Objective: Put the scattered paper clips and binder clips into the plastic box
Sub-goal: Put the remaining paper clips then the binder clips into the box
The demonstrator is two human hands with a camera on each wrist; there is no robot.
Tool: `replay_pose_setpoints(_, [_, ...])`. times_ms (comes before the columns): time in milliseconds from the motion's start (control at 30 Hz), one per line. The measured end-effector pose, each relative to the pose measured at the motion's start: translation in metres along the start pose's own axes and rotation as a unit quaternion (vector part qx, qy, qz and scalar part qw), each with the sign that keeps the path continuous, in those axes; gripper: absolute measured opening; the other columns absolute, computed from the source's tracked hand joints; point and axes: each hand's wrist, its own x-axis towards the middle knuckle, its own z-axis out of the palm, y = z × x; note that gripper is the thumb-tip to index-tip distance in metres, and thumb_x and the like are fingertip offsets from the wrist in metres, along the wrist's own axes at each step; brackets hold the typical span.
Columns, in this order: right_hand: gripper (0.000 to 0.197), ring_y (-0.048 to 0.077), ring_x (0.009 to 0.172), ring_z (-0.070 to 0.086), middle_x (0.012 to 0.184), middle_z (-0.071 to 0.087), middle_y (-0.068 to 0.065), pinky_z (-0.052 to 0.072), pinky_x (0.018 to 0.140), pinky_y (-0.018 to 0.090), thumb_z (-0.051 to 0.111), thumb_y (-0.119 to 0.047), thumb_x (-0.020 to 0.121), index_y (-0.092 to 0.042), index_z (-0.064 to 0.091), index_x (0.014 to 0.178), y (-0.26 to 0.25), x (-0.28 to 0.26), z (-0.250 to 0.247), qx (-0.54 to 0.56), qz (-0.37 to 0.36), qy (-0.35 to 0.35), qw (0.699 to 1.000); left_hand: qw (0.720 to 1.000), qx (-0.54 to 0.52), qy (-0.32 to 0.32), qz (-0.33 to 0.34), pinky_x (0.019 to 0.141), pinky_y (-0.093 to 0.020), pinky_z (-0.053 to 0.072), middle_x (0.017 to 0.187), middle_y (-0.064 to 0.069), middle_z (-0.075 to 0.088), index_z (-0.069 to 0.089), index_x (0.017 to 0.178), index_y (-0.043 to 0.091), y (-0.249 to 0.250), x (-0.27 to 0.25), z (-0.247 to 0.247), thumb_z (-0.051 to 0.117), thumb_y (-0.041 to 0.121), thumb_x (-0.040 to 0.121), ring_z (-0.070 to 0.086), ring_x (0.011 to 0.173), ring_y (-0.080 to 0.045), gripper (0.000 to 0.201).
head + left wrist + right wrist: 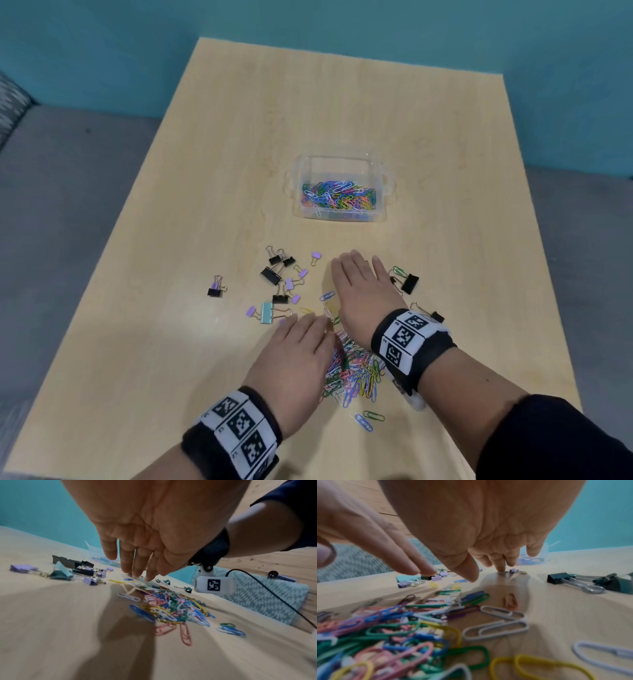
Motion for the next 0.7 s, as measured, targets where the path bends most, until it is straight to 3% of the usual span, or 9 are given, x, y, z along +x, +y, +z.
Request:
replay_pose_setpoints(100, [0.076,0.029,0.146,0.0,0.159,0.003,0.015,0.001,0.118,0.048,0.041,-0.024,0.089,-0.008,0.0,0.15,-0.007,-0.008,0.002,0.007,-0.048,-0.02,0.999,0.999,-0.032,-0.009,-0.025,0.099,-0.043,0.045,0.127,-0.014,0.059,0.061,0.12,0.008,0.002,-0.009,0.004,0.035,0.023,0.076,0.055,0.116,-0.031,0.053])
replay_pose_setpoints(200, [0.065,0.032,0.145,0.011,0.158,0.011,0.018,0.009,0.117,0.05,0.023,-0.04,0.093,-0.008,0.017,0.149,-0.015,-0.021,0.012,0.007,-0.086,-0.006,0.996,0.998,-0.056,-0.021,-0.035,0.099,-0.042,0.045,0.129,-0.013,0.057,0.059,0.121,0.007,0.0,-0.012,0.01,0.036,0.023,0.078,0.053,0.12,-0.03,0.052])
replay_pose_setpoints(267, [0.069,0.034,0.144,0.019,0.156,0.021,0.019,0.017,0.115,0.052,0.015,-0.048,0.092,-0.007,0.029,0.145,-0.018,-0.031,0.018,0.012,-0.088,-0.012,0.996,0.997,-0.062,-0.027,-0.03,0.098,-0.042,0.046,0.127,-0.013,0.058,0.062,0.114,0.009,0.0,-0.016,0.009,0.036,0.025,0.078,0.053,0.119,-0.03,0.048])
replay_pose_setpoints(367, [0.068,0.035,0.138,0.032,0.148,0.036,0.019,0.028,0.11,0.053,0.02,-0.051,0.092,-0.005,0.041,0.137,-0.02,-0.049,0.023,0.005,-0.087,-0.009,0.996,0.997,-0.06,-0.028,-0.028,0.089,-0.038,0.052,0.115,-0.011,0.066,0.069,0.099,0.012,0.003,-0.028,0.006,0.037,0.026,0.075,0.061,0.107,-0.028,0.042])
replay_pose_setpoints(433, [0.063,0.035,0.136,0.033,0.144,0.039,0.016,0.028,0.11,0.053,0.022,-0.049,0.092,-0.006,0.041,0.135,-0.022,-0.054,0.023,-0.002,-0.091,-0.002,0.996,0.997,-0.059,-0.026,-0.036,0.086,-0.038,0.053,0.113,-0.011,0.067,0.07,0.094,0.013,0.001,-0.038,0.007,0.038,0.023,0.073,0.063,0.104,-0.028,0.04])
replay_pose_setpoints(500, [0.062,0.035,0.14,0.024,0.151,0.03,0.015,0.022,0.112,0.053,0.023,-0.048,0.094,-0.008,0.032,0.141,-0.026,-0.051,0.021,0.001,-0.1,0.005,0.995,0.998,-0.047,-0.021,-0.042,0.087,-0.038,0.053,0.114,-0.013,0.066,0.07,0.093,0.011,-0.003,-0.045,0.012,0.038,0.019,0.072,0.062,0.105,-0.03,0.039])
replay_pose_setpoints(600, [0.065,0.031,0.146,0.001,0.159,0.003,0.011,0.011,0.115,0.054,0.022,-0.05,0.098,-0.012,0.011,0.149,-0.036,-0.039,0.023,-0.003,-0.099,-0.018,0.995,0.997,-0.047,-0.011,-0.057,0.089,-0.04,0.052,0.118,-0.014,0.064,0.068,0.101,0.009,-0.009,-0.053,0.018,0.036,0.018,0.075,0.06,0.108,-0.031,0.042])
replay_pose_setpoints(700, [0.069,0.032,0.146,-0.005,0.159,-0.004,0.013,0.009,0.116,0.053,0.019,-0.052,0.097,-0.01,0.005,0.15,-0.041,-0.045,0.029,0.005,-0.082,-0.043,0.996,0.996,-0.056,0.0,-0.066,0.092,-0.039,0.051,0.119,-0.015,0.063,0.066,0.108,0.007,-0.009,-0.056,0.016,0.034,0.018,0.078,0.06,0.109,-0.03,0.045])
